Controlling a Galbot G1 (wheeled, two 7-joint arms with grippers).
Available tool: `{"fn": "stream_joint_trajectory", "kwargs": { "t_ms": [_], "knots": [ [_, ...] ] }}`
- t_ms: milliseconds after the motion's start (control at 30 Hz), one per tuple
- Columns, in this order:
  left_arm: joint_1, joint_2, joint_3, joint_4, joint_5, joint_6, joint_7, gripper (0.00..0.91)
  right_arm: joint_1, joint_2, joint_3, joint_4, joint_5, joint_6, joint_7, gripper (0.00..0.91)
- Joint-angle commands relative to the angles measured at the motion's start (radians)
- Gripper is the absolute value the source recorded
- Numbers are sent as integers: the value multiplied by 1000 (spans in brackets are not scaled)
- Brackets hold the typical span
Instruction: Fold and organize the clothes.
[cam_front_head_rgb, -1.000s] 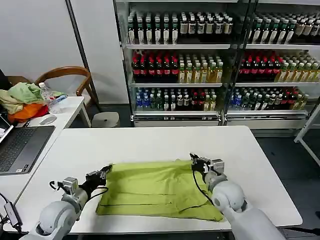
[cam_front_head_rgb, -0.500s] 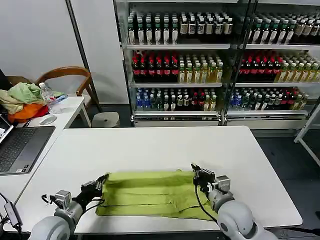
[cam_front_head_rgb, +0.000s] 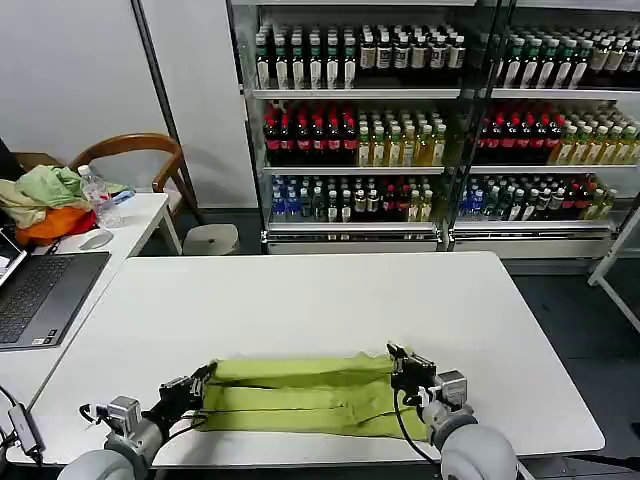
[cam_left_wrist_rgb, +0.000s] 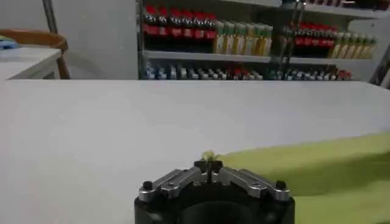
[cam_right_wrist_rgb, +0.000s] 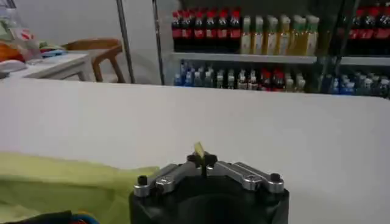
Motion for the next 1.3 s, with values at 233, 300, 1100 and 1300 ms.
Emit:
{"fn": "stream_joint_trajectory", "kwargs": {
  "t_ms": [233, 300, 1100, 1300],
  "knots": [
    [27, 8, -8, -8, 2, 2, -1, 50, -49, 9, -5, 24, -65, -12, 40, 0],
    [28, 6, 4, -5, 9, 1, 0, 50, -50, 10, -9, 10, -73, -11, 39, 0],
    [52, -71, 101, -146, -45, -14, -406, 907, -217, 4, 143, 174, -189, 101, -12, 907],
    [30, -100, 144, -97, -68, -6, -471, 907, -229, -2, 172, 192, -190, 95, -19, 907]
  ]
}}
